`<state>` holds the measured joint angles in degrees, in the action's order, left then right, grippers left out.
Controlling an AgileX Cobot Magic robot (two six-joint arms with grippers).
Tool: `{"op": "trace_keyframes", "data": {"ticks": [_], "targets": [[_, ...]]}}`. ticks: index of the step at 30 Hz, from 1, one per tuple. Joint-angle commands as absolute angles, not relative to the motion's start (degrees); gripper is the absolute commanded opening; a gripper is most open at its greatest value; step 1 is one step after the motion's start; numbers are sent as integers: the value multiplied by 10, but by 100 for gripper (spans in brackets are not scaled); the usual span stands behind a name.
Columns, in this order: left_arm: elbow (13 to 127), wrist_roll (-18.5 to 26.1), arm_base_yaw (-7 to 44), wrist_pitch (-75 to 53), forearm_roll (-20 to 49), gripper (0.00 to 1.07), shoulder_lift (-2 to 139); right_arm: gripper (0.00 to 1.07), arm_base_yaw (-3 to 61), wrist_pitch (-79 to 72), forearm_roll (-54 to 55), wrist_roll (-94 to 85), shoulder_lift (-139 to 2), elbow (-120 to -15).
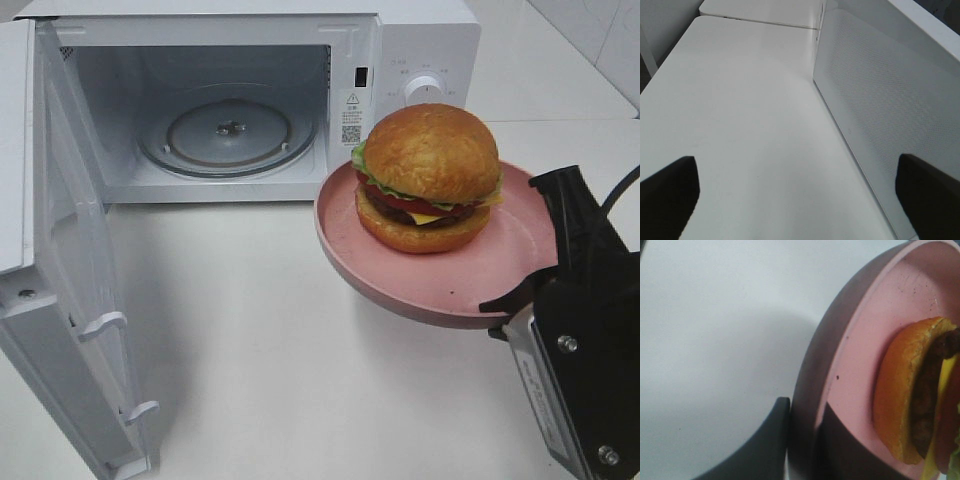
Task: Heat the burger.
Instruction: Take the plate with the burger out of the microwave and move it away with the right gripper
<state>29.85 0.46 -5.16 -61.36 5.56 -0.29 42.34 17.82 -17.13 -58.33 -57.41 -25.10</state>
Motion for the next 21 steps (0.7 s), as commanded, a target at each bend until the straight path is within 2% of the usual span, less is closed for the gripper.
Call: {"op": "trace_keyframes", "data": {"ticks": [1,7,9,12,21], "targets": [[297,0,-53,-614,56,100,-7,1,422,188,-234,-513,-548,-256],[297,0,-53,-614,56,100,-7,1,422,230,-290,-431,-548,-256],[297,0,-53,-614,56,100,-7,1,422,264,-378,-336,-548,-256],[297,0,-53,-614,56,100,-7,1,422,283,-426,-272,-548,-256],[297,0,-53,-614,56,100,-7,1,422,329,-451,-181,-548,-256]]}}
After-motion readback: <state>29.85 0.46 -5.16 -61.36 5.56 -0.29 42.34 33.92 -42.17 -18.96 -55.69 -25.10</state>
